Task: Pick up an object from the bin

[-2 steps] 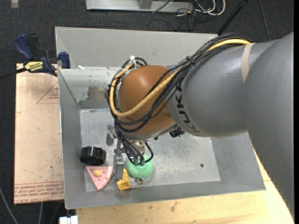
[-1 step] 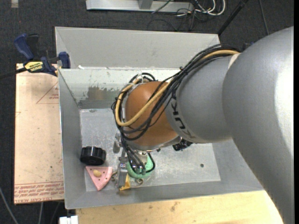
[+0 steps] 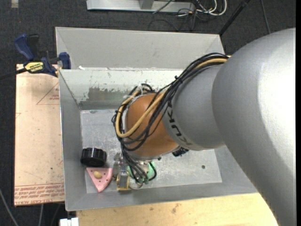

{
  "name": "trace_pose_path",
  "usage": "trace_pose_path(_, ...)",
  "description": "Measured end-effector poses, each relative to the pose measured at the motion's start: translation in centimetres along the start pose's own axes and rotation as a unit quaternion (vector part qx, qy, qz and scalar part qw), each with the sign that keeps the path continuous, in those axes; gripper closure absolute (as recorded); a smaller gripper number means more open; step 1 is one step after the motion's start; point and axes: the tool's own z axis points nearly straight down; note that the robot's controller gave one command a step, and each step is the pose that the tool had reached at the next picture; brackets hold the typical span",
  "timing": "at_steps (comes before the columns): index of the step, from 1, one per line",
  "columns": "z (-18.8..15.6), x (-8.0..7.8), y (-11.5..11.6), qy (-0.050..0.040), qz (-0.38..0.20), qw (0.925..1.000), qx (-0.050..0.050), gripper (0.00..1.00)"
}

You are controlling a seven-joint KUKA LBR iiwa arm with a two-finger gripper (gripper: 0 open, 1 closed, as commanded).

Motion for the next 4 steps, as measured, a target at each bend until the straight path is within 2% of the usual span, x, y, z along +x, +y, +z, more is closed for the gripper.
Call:
trace_pose_path(1,0.0,0.0,0.0,0.0001,0.0,1.0,0.0,1.0)
trace_pose_path(2,-4.4,-3.4,-1.2,0.0016,-0.01,0.9999,0.001,1.0)
trace_pose_path(3,-11.1,-2.8,-1.6,0.0012,0.004,1.0,0.001,1.0)
trace_pose_path(4,-18.0,-3.9,-2.6,-0.0001,-0.003,1.0,0.0,1.0)
